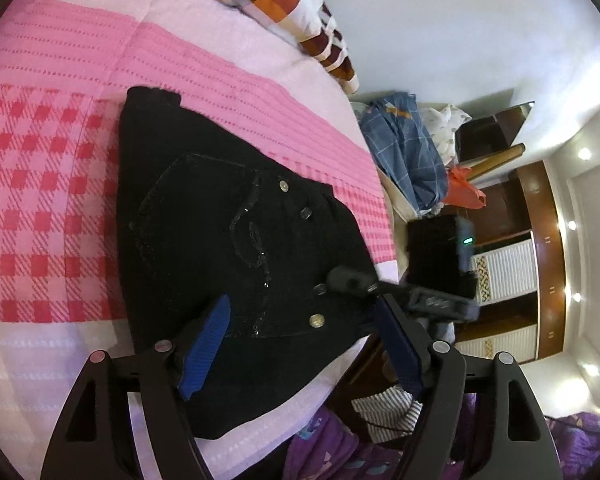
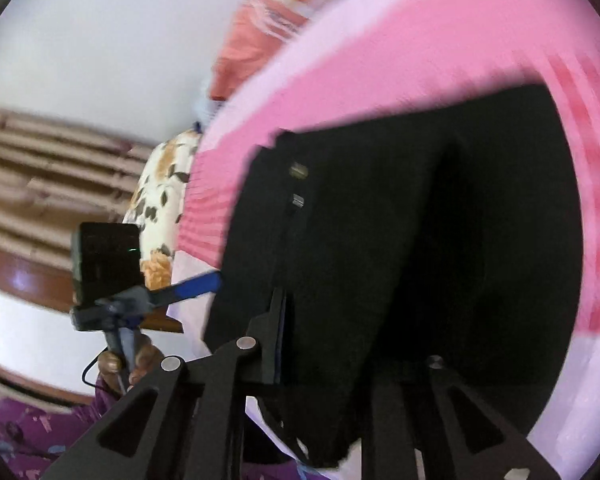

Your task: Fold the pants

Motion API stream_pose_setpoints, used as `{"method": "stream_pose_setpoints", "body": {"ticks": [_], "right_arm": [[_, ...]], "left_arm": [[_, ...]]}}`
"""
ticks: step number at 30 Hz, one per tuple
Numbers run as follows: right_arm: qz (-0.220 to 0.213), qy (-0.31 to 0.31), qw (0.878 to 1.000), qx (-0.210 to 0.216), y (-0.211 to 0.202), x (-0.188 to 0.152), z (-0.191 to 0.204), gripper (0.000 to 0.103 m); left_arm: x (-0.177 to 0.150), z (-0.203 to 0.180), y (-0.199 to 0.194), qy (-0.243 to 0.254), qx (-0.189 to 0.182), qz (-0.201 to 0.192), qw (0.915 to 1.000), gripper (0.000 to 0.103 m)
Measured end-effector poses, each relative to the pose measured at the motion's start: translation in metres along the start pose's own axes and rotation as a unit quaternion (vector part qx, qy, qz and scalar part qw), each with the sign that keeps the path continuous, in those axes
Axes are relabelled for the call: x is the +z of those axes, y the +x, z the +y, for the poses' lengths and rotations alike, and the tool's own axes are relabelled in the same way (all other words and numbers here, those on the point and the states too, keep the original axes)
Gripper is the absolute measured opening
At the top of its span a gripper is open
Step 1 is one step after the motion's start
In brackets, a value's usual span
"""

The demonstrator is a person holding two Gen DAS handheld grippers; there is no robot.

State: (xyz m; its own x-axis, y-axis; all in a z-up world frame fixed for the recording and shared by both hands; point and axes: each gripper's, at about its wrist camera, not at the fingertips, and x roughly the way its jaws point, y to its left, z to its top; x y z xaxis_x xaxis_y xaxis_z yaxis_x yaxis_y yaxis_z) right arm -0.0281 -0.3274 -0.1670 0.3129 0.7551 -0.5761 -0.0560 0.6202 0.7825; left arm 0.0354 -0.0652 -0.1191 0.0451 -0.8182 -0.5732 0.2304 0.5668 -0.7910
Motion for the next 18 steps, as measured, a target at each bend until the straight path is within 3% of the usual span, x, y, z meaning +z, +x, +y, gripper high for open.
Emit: {"method": "stream_pose_setpoints", "body": {"ticks": [3, 6, 9, 12, 16, 18], "right_arm": [[-0.045, 0.034, 0.998, 0.012, -0.027, -0.015, -0.021, 0.03], [-0.079, 0.067, 0.994, 0.038, -0.052, -0.027, -0.041, 0.055], [-0.067, 0.082, 0.993, 0.05, -0.049, -0.028, -0.047, 0.056], [-0.044, 0.082, 0.995, 0.036, -0.033, -0.027, -0.047, 0.06], [-0.032, 0.073, 0.995, 0.059, -0.027, -0.021, -0.038, 0.082], [-0.021, 0.066, 0.996, 0.053, -0.022, -0.019, -0.032, 0.085]], "left_arm": [[-0.002, 0.003, -0.001, -0.006, -0.005, 0.003, 1.0, 0.075], [-0.001, 0.006, -0.003, -0.004, 0.001, 0.005, 1.0, 0.076], [0.002, 0.005, 0.0, -0.004, 0.001, 0.007, 1.0, 0.076], [0.002, 0.002, 0.003, -0.004, -0.004, 0.01, 0.9999, 0.076], [-0.002, 0.0, 0.007, -0.003, -0.004, 0.019, 0.9998, 0.077], [-0.002, 0.0, 0.007, -0.004, -0.003, 0.021, 0.9998, 0.077]]}}
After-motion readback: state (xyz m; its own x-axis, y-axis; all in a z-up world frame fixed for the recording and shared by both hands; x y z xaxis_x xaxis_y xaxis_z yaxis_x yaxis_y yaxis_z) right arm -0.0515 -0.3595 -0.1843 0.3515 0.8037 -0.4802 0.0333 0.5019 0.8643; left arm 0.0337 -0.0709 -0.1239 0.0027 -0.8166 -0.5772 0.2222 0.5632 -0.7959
